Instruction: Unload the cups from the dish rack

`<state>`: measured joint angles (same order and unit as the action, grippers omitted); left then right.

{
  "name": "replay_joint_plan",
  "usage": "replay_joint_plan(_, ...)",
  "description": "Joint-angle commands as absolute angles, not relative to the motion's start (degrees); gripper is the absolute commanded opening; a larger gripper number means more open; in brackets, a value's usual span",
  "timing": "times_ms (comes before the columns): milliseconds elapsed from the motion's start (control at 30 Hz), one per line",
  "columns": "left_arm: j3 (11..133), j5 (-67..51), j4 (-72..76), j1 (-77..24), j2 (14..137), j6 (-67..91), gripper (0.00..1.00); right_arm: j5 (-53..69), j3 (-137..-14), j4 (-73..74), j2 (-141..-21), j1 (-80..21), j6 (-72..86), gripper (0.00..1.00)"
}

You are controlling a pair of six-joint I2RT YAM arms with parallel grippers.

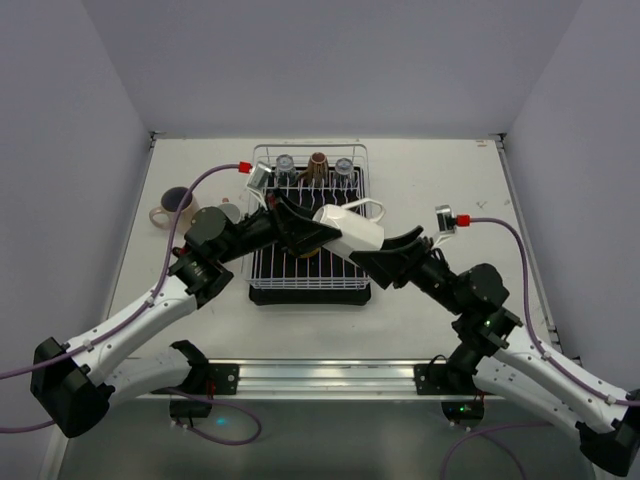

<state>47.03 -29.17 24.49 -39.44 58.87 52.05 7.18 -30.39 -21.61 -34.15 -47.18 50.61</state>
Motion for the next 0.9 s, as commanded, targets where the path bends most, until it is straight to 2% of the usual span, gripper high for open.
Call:
replay_joint_plan(0,46.9,-31.8,38.6,-39.9,57.0,57.3,0.0,12.2,-32.5,-30.2,-36.8,-46.9,51.4,0.71)
replay_joint_plan(133,45.4,-32.0,40.1,-39.9,55.7,58.4,0.0,14.3,-32.1,-35.2,-39.4,-46.9,52.8,0.56)
replay_joint_plan(233,45.1,-32.5,40.1,-40.0,55.0,58.5,0.01,16.3,-31.2,-40.2,-40.9,-46.9,54.1,0.34)
replay_joint_plan(267,45.1,-32.9,40.0,-40.0,54.9,58.4,0.03,17.1,-30.9,-41.7,-41.1,-46.9,54.7,0.21)
replay_joint_plan(300,45.2,-33.5,39.3,-39.9,54.7,58.0,0.11,17.7,-30.8,-43.8,-41.2,-46.9,54.8,0.12)
replay_joint_plan(333,45.3,-33.7,38.7,-39.9,54.4,57.0,0.28,18.0,-30.7,-44.5,-41.3,-46.9,54.9,0.05)
replay_joint_plan(367,45.6,-34.0,37.5,-39.9,54.1,55.7,0.4,18.5,-30.6,-44.8,-41.0,-46.9,54.9,0.0)
replay_joint_plan(433,48.6,-33.7,29.0,-39.7,52.6,48.5,0.64,18.9,-30.1,-45.0,-39.5,-46.9,54.6,0.0)
replay_joint_plan(467,49.7,-32.9,24.8,-39.8,51.9,45.7,0.82,18.7,-29.9,-45.0,-38.7,-46.9,54.6,0.0)
replay_joint_plan(567,53.9,-26.0,11.0,-39.7,47.1,35.1,0.99,17.8,-28.6,-44.3,-35.7,-46.9,54.2,0.0)
replay_joint_plan(767,57.4,-19.6,1.7,-39.8,43.9,28.1,1.0,19.3,-31.5,-40.2,-35.8,-46.8,53.7,0.0)
replay_joint_plan(867,59.9,-15.7,-5.3,-39.7,43.2,24.4,1.0,16.9,-34.9,-30.4,-34.5,-46.8,50.2,0.0)
